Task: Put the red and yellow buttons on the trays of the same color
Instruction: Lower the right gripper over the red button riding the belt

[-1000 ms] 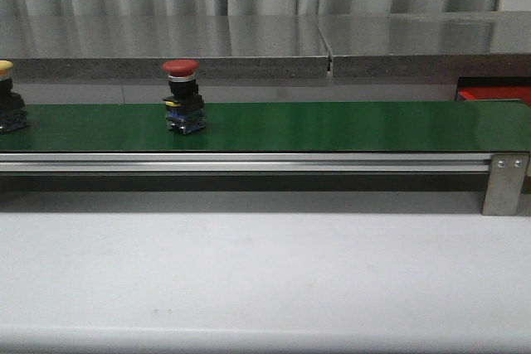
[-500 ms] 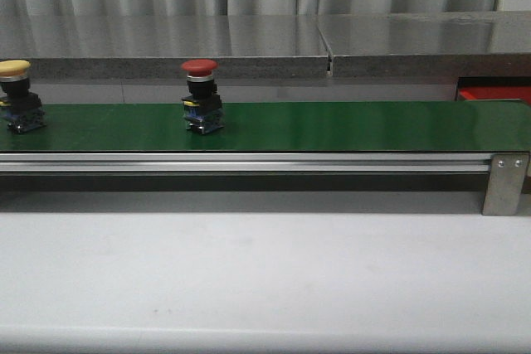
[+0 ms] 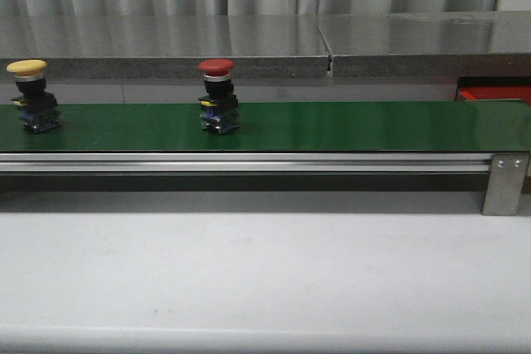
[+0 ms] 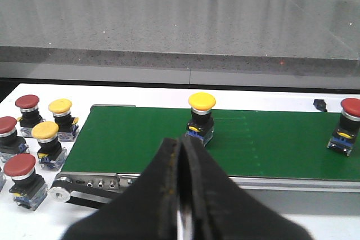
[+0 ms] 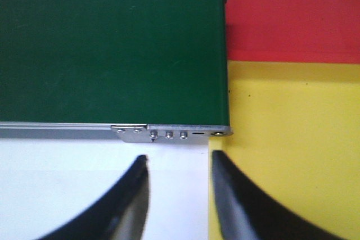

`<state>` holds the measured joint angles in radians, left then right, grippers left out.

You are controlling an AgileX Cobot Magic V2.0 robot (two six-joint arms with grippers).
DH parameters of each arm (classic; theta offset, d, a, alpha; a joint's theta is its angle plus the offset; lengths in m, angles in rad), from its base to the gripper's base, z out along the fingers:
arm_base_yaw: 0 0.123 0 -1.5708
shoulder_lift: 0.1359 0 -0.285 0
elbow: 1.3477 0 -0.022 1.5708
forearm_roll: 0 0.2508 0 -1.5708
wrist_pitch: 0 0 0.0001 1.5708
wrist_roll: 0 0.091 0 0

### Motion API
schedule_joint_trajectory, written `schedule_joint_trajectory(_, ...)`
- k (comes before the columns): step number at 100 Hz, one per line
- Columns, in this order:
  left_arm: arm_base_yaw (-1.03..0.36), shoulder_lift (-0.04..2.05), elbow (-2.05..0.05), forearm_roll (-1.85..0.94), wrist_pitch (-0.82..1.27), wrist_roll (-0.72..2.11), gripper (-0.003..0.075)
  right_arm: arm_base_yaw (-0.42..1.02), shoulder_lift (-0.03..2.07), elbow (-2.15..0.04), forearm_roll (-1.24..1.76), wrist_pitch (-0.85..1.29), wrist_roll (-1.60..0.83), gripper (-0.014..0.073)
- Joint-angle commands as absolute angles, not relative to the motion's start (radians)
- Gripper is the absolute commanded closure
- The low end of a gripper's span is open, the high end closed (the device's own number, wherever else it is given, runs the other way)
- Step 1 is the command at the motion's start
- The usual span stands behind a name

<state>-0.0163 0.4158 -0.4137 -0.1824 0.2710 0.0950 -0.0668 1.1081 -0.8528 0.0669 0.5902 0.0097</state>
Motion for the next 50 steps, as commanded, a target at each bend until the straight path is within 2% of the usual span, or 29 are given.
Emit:
schedule_joint_trajectory(1, -0.023, 0.422, -0.439, -0.193, 0.19, 0.084, 0.0741, -0.068, 1.094, -0.89, 0.071, 0.556, 0.0, -0.0003)
schedule_joint_trajectory(7, -0.023, 0.422, -0.439, -0.193, 0.19, 0.084, 0.0741, -0.068, 1.094, -0.89, 0.073, 0.557, 0.0, -0.0075)
schedule_joint_trajectory(20, -0.023, 0.422, -0.439, -0.193, 0.19, 0.084, 0.0741, -0.066, 1.096, -0.896, 0.11, 0.538, -0.037, -0.0036)
schedule_joint_trajectory(50, -0.023, 0.422, -0.439, -0.193, 0.19, 0.084, 0.0741, 0.035, 1.251, -1.067, 0.349, 0.586, -0.379, -0.0008)
